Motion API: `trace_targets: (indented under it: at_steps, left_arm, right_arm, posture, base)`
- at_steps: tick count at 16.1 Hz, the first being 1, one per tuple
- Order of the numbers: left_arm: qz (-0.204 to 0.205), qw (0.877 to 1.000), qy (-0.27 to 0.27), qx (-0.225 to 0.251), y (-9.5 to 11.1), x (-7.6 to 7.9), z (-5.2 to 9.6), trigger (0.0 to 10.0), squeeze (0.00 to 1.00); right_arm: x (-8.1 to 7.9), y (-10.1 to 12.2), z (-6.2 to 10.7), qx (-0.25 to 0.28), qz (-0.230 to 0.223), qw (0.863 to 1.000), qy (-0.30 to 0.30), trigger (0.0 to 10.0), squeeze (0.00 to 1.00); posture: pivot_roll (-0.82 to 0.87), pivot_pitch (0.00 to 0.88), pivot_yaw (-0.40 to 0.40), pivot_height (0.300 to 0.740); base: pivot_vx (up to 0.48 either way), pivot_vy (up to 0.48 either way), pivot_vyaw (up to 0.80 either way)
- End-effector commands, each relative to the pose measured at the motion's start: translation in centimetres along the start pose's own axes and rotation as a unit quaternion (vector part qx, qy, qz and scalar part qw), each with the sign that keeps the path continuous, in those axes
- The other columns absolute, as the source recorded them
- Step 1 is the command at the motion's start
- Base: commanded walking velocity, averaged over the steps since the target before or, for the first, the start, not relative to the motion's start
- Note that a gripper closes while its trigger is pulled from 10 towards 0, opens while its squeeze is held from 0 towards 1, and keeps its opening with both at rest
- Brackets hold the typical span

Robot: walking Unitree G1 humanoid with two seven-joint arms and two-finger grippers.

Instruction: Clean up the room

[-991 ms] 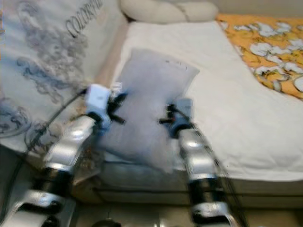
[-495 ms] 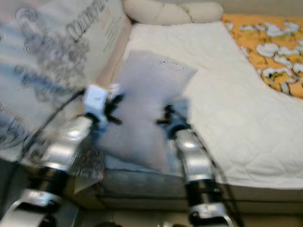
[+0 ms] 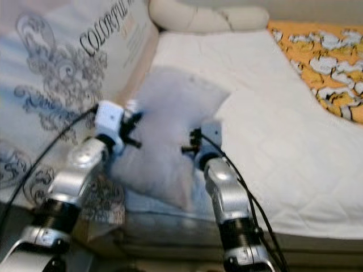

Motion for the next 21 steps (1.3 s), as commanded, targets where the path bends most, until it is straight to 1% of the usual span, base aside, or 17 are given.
trace_targets:
  at_steps: [1, 9, 14, 21]
  left_arm:
    - [-0.004, 1.000, -0.010, 0.024, 1.19, 0.80, -0.20, 10.0, 0.00]
    - [-0.004, 1.000, -0.020, 0.022, 1.07, 1.30, -0.26, 10.0, 0.00]
    - [-0.005, 1.000, -0.021, 0.023, 1.07, 1.25, -0.17, 10.0, 0.00]
    - [-0.001, 1.000, -0.012, 0.016, 0.52, 0.84, 0.07, 10.0, 0.00]
  right_arm:
    - [0.45, 0.72, 0.24, 0.010, 0.004, 1.000, -0.004, 10.0, 0.00]
    - [0.58, 0.51, 0.47, 0.007, 0.007, 1.000, -0.007, 10.0, 0.00]
    - [0.38, 0.48, 0.38, 0.006, 0.008, 1.000, -0.004, 10.0, 0.00]
    - [0.49, 0.48, 0.48, 0.005, 0.013, 1.000, -0.003, 10.0, 0.00]
  posture:
    - [-0.04, 0.000, 0.044, 0.740]
    - [-0.05, 0.000, 0.051, 0.740]
    - [-0.05, 0.000, 0.051, 0.740]
    - [-0.05, 0.000, 0.045, 0.740]
  base:
    - [0.277, 0.000, 0.00]
    - [0.281, 0.000, 0.00]
    - [0.280, 0.000, 0.00]
    - [0.280, 0.000, 0.00]
Point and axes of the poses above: a point about 5 cm out from each wrist's last joint towards the gripper, its own z axis pointing back from the gripper into the wrist, its own y axis along the axis of the wrist's last joint, x = y × z, the point moved 3 cm from there along -z, pointing out of the wrist towards the gripper, and after that the axes turned 3 degrees about -z, right-handed, at the moved point
